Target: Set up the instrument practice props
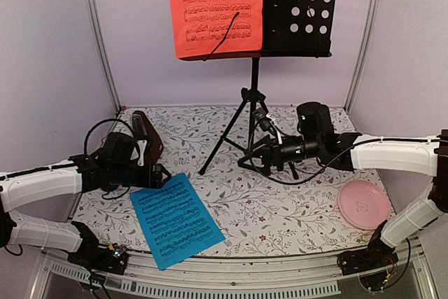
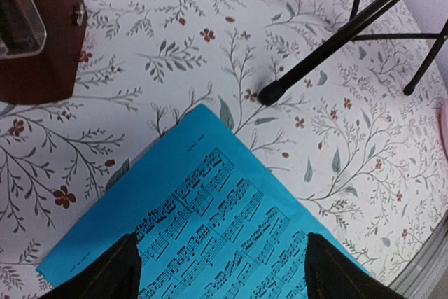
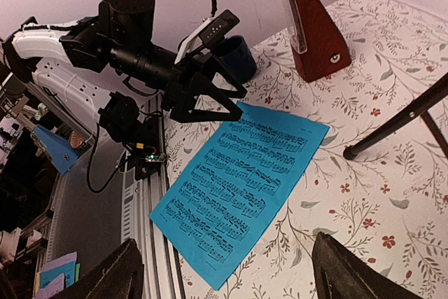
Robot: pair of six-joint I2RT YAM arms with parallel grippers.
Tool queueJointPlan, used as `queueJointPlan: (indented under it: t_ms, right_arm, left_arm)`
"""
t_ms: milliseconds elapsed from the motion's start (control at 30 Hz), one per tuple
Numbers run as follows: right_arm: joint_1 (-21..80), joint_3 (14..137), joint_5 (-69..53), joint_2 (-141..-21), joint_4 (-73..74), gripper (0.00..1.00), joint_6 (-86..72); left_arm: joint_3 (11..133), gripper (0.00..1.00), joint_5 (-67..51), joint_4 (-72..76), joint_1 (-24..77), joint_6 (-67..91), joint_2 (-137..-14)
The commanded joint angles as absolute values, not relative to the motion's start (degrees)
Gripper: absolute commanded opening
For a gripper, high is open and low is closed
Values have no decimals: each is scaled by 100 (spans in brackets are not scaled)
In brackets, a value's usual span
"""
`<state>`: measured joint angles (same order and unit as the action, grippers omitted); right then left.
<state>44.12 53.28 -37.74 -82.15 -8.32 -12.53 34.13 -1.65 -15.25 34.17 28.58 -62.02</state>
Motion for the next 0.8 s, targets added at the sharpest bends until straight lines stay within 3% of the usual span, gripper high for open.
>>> queueJointPlan:
  t_ms: [0, 267, 767]
  right_arm:
    - [4623, 5245, -3921, -8686, -1187, 84, -1246]
    - [4642, 5352, -4012, -9214, -1393, 84, -1322]
    - [4633, 5517, -3602, -9319, -804, 84, -930]
  left_arm:
    - [3030, 82, -277, -1212, 3670, 3234, -6479]
    - [3055, 83, 17, -651, 4110, 3889, -7599]
    - [4489, 80, 634, 132, 3882, 4873, -9616]
